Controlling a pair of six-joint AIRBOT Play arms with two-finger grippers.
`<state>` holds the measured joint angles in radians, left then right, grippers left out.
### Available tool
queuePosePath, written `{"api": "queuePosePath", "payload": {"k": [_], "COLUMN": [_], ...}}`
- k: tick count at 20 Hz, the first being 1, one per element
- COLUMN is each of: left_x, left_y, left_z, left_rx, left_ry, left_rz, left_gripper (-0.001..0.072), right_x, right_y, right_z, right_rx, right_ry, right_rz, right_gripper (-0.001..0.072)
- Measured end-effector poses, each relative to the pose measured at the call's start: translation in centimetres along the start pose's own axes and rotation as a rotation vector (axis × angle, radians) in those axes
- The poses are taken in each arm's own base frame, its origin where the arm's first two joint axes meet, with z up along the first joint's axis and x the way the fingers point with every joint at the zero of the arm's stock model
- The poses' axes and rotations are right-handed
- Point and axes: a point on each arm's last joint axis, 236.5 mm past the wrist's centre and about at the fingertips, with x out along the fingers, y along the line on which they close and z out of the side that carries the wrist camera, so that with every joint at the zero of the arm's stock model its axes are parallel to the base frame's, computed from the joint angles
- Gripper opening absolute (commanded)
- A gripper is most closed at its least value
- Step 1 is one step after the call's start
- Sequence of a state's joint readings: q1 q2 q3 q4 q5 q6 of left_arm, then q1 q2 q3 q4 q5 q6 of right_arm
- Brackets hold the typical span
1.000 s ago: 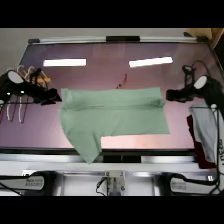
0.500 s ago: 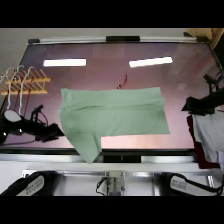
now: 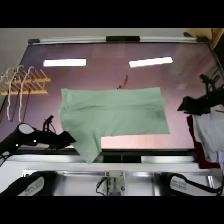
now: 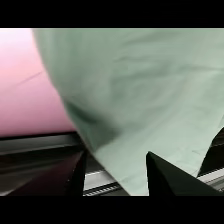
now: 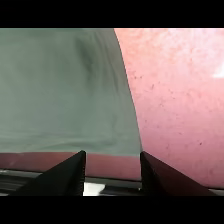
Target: Fold the shirts.
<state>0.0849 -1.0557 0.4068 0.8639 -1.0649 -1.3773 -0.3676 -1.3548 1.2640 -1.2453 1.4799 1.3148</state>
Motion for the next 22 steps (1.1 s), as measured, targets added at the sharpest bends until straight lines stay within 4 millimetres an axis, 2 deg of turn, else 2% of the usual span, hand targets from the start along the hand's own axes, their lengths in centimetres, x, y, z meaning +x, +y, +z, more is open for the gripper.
{"api": "queuePosePath", "payload": {"k": [1, 3, 4, 9, 12, 14, 16, 22], "left_x": [0.3, 1.0, 1.3, 1.6, 1.4, 1.3, 1.2, 1.0], "left_y": [-0.2, -0.3, -0.2, -0.6, -0.8, -0.9, -1.0, -1.3], "left_z": [0.1, 0.5, 0.5, 0.5, 0.5, 0.5, 0.5, 0.5], "left_rx": [-0.004, -0.010, -0.010, -0.010, 0.004, 0.017, 0.023, 0.025], "left_ry": [-0.002, -0.015, -0.017, -0.013, -0.017, -0.021, -0.024, -0.028], "left_rz": [-0.006, -0.005, -0.001, -0.014, -0.014, -0.015, -0.016, -0.025], "left_gripper": [0.0353, 0.0106, 0.0032, 0.0031, 0.0031, 0.0031, 0.0031, 0.0032], "right_x": [0.4, 1.8, 2.8, 7.5, 9.4, 10.3, 10.9, 11.7], "right_y": [0.0, -0.4, -0.5, -1.6, -1.9, -2.0, -2.0, -1.1], "right_z": [-0.5, -1.8, -2.7, -6.3, -7.2, -7.4, -7.4, -7.0], "right_rx": [0.002, 0.017, 0.021, 0.067, 0.088, 0.099, 0.108, 0.139], "right_ry": [0.018, 0.063, 0.088, 0.184, 0.220, 0.228, 0.232, 0.221], "right_rz": [0.002, 0.004, 0.010, 0.019, 0.031, 0.042, 0.048, 0.097], "right_gripper": [0.0475, 0.0659, 0.0658, 0.0647, 0.0648, 0.0646, 0.0558, 0.0558]}}
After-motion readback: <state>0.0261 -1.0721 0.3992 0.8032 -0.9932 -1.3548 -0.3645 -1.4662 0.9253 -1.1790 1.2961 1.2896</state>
